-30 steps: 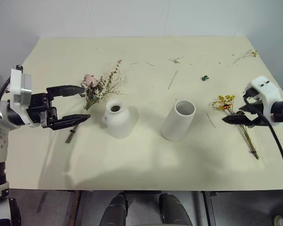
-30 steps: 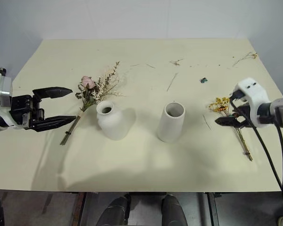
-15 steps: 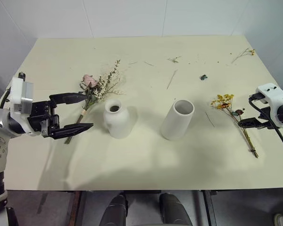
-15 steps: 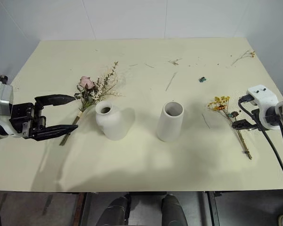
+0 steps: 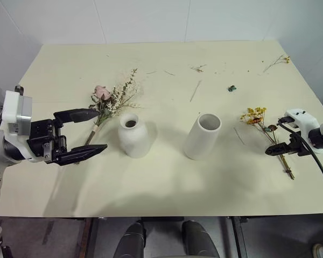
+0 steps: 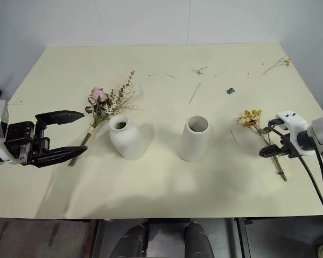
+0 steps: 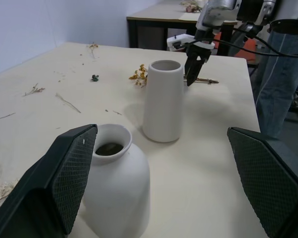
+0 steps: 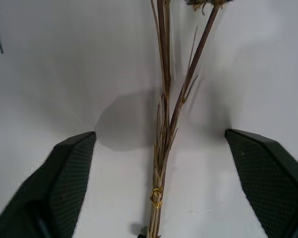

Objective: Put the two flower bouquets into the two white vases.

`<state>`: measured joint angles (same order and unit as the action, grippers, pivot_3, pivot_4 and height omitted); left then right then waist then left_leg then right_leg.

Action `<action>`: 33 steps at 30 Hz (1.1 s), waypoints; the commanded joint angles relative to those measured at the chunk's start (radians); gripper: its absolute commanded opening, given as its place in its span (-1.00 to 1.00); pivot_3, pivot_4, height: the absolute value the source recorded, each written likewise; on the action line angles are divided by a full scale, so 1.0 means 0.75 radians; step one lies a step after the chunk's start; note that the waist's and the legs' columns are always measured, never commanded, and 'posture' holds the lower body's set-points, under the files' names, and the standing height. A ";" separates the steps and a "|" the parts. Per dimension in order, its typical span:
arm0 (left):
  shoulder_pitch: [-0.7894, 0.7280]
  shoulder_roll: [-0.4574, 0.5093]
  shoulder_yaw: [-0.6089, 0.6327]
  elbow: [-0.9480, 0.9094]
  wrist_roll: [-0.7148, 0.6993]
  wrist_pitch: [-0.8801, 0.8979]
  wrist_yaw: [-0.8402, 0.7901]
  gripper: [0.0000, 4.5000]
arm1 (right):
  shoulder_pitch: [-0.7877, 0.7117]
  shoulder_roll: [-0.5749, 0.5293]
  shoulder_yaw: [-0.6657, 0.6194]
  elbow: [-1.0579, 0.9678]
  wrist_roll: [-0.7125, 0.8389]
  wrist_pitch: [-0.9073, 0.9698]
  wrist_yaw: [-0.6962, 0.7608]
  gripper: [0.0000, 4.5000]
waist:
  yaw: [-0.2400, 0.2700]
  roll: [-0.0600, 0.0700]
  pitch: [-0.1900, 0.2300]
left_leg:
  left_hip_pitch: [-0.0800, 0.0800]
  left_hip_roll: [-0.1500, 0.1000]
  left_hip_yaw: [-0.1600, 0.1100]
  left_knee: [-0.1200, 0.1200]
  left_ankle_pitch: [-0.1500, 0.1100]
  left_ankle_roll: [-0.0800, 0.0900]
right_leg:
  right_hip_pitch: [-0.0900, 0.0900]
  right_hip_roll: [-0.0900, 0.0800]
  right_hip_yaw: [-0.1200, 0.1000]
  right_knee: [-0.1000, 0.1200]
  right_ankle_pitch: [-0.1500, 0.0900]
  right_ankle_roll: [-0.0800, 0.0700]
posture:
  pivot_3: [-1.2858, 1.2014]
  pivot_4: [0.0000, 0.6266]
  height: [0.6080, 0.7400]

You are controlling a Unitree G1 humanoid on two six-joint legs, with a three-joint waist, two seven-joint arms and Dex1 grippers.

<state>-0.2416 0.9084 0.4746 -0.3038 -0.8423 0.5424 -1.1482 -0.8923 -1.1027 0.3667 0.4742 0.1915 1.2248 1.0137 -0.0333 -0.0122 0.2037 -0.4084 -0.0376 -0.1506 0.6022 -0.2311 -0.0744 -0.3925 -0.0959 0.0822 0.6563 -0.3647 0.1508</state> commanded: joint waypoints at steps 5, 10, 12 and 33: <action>-0.040 0.046 0.039 -0.029 -0.046 0.014 0.018 1.00 | -0.031 0.060 0.014 0.069 -0.066 -0.114 0.080 -0.16 | -0.011 -0.001 -0.001 | 0.001 0.001 0.001 0.003 0.000 0.000 | 0.001 0.001 0.001 0.001 0.001 0.000 | 0.03 -0.52 1.00; -0.063 0.048 0.023 -0.023 -0.046 0.014 0.026 1.00 | -0.022 0.073 -0.011 0.079 -0.077 -0.134 0.101 -0.92 | -0.024 -0.002 -0.001 | 0.002 0.001 0.002 0.003 0.000 0.000 | 0.002 0.002 0.002 0.002 0.001 0.000 | 0.03 -0.52 1.00; -0.078 0.050 0.013 -0.010 -0.040 0.010 0.021 1.00 | -0.023 0.081 -0.059 0.072 -0.060 -0.157 0.100 -0.99 | -0.029 -0.002 -0.001 | 0.002 0.001 0.002 0.004 0.000 0.000 | 0.002 0.002 0.002 0.003 0.001 0.000 | 0.03 -0.52 1.00; -0.390 -0.004 -0.220 0.316 0.120 -0.135 -0.089 1.00 | 0.103 0.636 -1.267 -1.002 1.097 -0.260 -0.521 -0.99 | -0.028 -0.002 -0.001 | 0.002 0.002 0.003 0.007 -0.001 0.001 | 0.001 0.003 0.006 0.006 0.002 0.003 | 0.03 -0.52 1.00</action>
<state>-0.5127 0.9028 0.3055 -0.0782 -0.7637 0.4606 -1.2006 -0.8034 -0.6320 -0.5428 -0.1991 0.9053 0.9919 0.6777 -0.0541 -0.0141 0.2033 -0.4071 -0.0361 -0.1481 0.6074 -0.2318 -0.0733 -0.3917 -0.0938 0.0867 0.6609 -0.3629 0.1528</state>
